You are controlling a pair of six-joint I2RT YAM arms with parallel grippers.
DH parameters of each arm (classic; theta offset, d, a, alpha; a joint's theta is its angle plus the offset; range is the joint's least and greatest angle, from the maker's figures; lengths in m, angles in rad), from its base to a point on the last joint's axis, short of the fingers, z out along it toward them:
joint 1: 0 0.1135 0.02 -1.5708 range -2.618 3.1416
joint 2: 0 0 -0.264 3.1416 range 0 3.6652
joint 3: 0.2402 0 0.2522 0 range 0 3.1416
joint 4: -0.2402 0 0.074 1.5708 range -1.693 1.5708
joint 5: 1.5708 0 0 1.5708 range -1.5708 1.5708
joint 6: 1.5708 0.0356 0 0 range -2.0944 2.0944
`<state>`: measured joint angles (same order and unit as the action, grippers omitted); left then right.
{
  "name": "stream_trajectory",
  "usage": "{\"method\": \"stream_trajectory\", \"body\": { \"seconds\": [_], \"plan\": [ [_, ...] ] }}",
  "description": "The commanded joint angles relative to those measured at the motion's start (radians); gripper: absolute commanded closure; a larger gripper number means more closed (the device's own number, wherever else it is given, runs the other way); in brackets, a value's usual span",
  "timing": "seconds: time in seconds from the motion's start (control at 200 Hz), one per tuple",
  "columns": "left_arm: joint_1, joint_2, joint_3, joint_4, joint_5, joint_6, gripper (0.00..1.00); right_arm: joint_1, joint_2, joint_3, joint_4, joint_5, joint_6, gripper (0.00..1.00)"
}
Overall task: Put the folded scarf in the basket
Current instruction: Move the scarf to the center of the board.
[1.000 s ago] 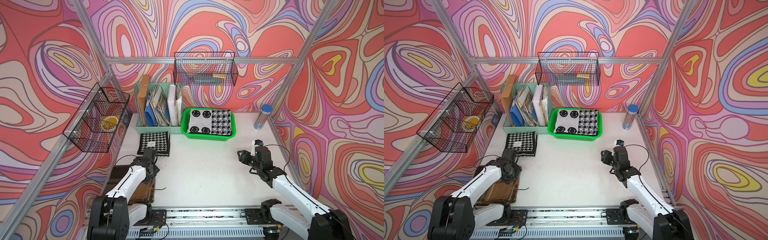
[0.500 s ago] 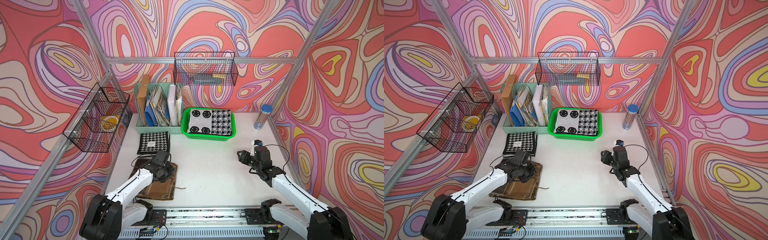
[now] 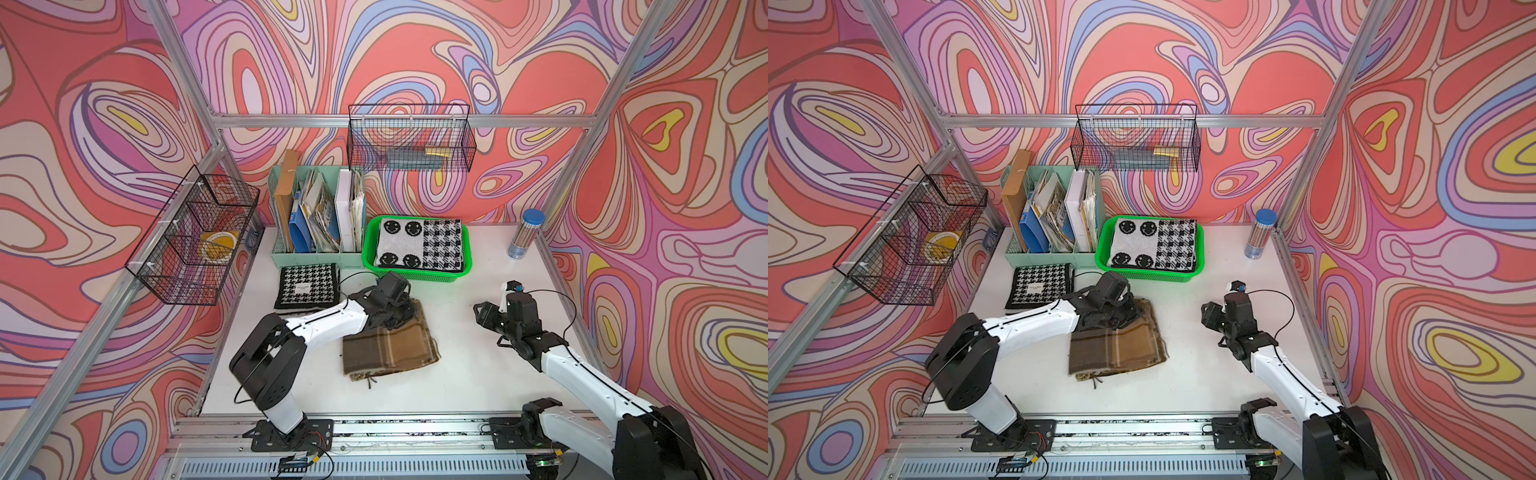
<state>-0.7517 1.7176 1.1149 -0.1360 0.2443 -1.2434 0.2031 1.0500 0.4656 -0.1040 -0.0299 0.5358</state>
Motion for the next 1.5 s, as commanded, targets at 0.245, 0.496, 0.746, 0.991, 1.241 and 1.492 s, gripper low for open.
{"method": "stream_trajectory", "body": {
  "seconds": [0.245,0.496,0.746,0.991,1.241,1.492],
  "plan": [
    [-0.021,-0.020,0.127,-0.133,-0.067,0.166,0.12,-0.004,0.042,0.019,0.033,-0.029,-0.009,0.43],
    [-0.019,-0.266,0.001,-0.438,-0.415,0.270,0.08,-0.003,0.137,0.028,0.097,-0.180,-0.005,0.41],
    [0.070,-0.439,-0.291,-0.369,-0.381,0.180,0.07,0.002,0.268,0.044,0.175,-0.340,0.006,0.38],
    [0.138,-0.563,-0.484,-0.251,-0.344,0.141,0.06,0.114,0.378,0.144,0.096,-0.366,-0.006,0.36],
    [0.162,-0.649,-0.576,-0.249,-0.340,0.144,0.04,0.232,0.445,0.237,0.011,-0.237,0.004,0.36],
    [0.163,-0.738,-0.630,-0.281,-0.347,0.167,0.04,0.293,0.524,0.280,-0.036,-0.173,0.026,0.37]
  ]
}}
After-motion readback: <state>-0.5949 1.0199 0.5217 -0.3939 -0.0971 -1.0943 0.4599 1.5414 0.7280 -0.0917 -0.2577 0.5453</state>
